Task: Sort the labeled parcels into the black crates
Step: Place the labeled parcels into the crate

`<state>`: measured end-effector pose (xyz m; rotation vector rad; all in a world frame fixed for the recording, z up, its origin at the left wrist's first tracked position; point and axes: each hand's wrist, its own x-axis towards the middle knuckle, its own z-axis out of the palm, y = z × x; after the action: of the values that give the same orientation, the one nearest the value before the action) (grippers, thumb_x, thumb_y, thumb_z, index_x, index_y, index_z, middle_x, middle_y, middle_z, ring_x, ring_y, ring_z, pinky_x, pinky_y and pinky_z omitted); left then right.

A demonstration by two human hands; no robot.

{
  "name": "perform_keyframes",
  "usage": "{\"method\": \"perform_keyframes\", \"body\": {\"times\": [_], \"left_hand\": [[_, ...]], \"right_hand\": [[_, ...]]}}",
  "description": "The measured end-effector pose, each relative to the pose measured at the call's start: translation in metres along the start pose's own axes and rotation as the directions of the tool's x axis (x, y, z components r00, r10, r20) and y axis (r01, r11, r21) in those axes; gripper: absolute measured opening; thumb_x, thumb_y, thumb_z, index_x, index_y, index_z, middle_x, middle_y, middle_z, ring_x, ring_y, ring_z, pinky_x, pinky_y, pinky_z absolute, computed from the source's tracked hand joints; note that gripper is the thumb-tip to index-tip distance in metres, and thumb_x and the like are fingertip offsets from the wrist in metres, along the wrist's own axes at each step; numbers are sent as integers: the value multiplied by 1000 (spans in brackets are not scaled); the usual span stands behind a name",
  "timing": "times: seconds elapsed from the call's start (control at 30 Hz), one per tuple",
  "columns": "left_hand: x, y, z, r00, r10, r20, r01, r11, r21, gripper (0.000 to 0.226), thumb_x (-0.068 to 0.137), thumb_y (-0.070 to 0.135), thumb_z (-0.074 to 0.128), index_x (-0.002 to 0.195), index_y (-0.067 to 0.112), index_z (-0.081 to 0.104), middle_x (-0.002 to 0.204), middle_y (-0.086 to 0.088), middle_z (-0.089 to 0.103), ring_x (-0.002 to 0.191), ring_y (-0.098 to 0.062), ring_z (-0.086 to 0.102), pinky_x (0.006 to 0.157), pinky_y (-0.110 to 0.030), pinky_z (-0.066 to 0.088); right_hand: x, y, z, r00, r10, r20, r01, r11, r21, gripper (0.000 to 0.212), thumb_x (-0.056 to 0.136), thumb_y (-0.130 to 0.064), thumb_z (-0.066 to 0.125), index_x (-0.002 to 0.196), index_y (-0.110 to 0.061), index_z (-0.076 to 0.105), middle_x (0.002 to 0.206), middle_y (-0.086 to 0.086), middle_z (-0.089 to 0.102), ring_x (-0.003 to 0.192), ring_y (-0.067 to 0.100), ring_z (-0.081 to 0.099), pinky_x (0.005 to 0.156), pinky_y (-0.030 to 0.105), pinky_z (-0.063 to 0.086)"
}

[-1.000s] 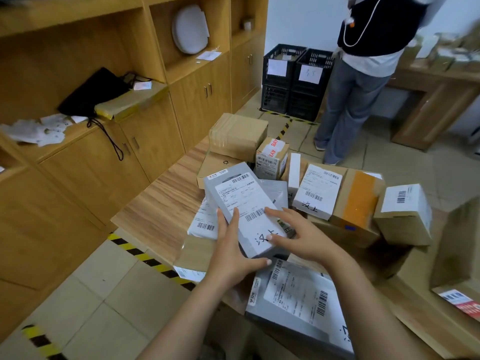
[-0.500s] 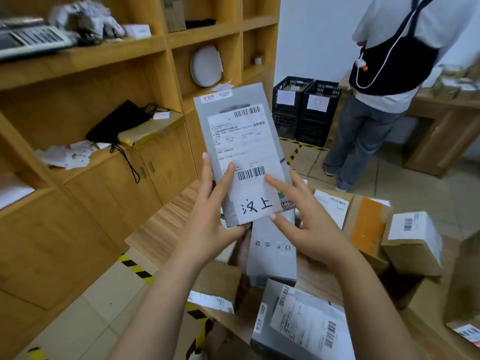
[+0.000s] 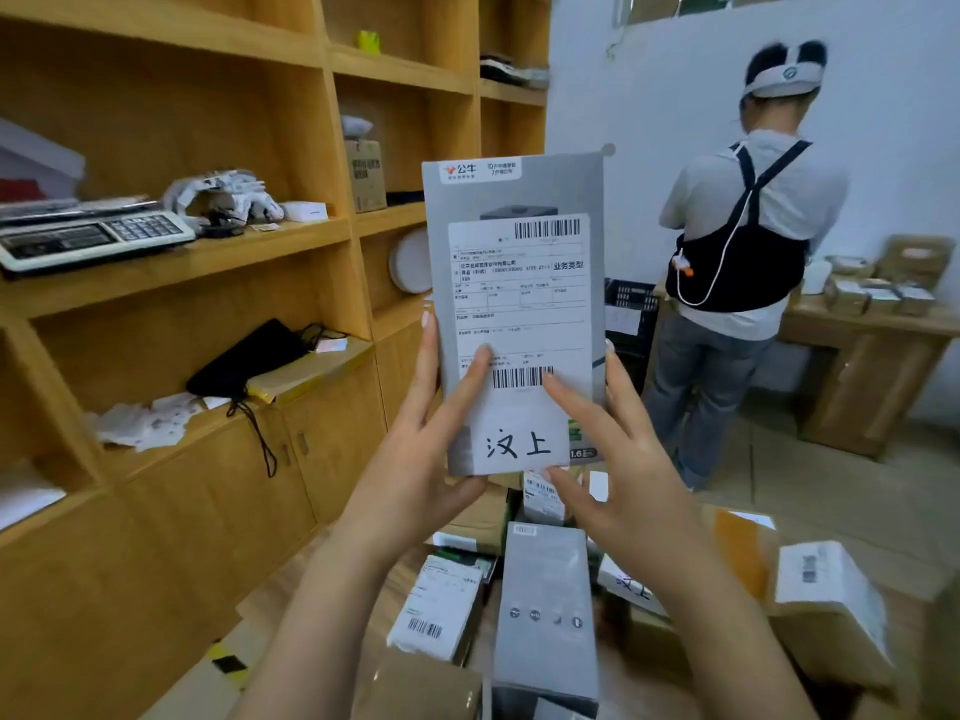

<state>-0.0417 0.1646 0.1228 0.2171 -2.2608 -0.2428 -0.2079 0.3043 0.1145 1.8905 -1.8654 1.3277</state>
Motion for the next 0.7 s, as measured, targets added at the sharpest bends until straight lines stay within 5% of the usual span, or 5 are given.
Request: {"method": "perform_keyframes", "body": {"times": [0.13,0.47,0.6,0.7], "left_hand": [[6,3,4,999,32,-9,-32,999,-1,105,70,0,82,154,17,20,161,-6,-19,149,-9,-8,88,-16,49],[10,7,13,998,55,-16,-55,998,-29,104,71,4,82,153,25,20,162,-7,-16,149,-8,-2,86,-8,46],[8,11,13,1000,21,0,-21,999,-38,104,72,4,82,153,23,20,162,-3,-18,149,-6,-3,79,-20,56],[5,14,10,1000,-8,-3,8,999,-36,108,72,2,81,155,23,15,162,-1,-17,148,-5,-4,74,-26,56]], "right_hand": [[-6,0,-3,999,12,-37,-13,1000,-26,85,84,-10,75,145,-48,31,162,-13,-4,140,-16,6,92,-8,24],[-11,8,-11,999,21,-50,-24,997,-70,82,83,-11,76,146,-43,34,163,-10,0,146,1,14,96,-3,28],[-14,9,-12,999,20,-47,-23,997,-78,79,84,-14,75,147,-40,35,163,-10,-1,148,8,17,100,13,36],[-14,8,-11,999,23,-31,-24,998,-55,80,84,-16,74,147,-43,33,163,-12,-2,147,3,15,95,6,36]]}}
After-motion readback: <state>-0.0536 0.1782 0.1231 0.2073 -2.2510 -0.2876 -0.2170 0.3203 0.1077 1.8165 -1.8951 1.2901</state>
